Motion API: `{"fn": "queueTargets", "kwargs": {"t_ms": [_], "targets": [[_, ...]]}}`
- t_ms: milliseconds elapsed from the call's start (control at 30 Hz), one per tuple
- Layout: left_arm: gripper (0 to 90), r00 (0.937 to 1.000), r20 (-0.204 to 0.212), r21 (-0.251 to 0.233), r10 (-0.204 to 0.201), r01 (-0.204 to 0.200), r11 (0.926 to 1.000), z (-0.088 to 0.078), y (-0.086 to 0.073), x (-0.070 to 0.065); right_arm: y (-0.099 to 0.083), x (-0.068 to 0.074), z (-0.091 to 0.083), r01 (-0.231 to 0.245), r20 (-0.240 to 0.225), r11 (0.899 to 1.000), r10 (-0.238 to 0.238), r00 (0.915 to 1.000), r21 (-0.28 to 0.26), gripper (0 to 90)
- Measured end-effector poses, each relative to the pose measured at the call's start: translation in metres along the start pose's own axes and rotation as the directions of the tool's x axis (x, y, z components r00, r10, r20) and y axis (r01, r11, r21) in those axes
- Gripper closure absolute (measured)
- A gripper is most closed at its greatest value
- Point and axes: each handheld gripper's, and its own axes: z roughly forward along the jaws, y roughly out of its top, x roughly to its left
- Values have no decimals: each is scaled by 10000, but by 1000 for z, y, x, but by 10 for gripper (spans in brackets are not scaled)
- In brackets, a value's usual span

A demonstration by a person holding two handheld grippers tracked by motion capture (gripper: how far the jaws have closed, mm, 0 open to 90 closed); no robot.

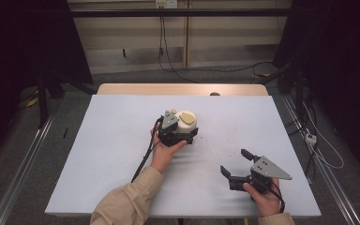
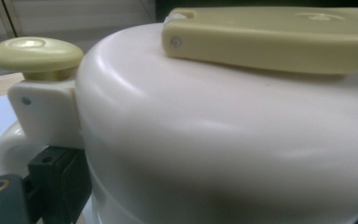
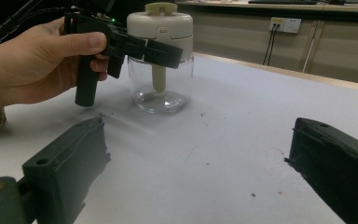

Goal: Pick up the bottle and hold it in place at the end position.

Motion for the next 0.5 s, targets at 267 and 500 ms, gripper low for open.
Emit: {"fn": "queueTargets", "kwargs": {"t_ms": [267, 500], "targets": [[58, 10000, -40, -66, 43, -43, 10000, -2, -2, 0, 1, 0, 3, 34, -87, 10000, -34, 10000, 22, 34], [58, 10000, -12, -66, 57, -57, 10000, -2, -2, 0, 2, 0, 5, 30, -85, 10000, -29, 10000, 67, 34]]}}
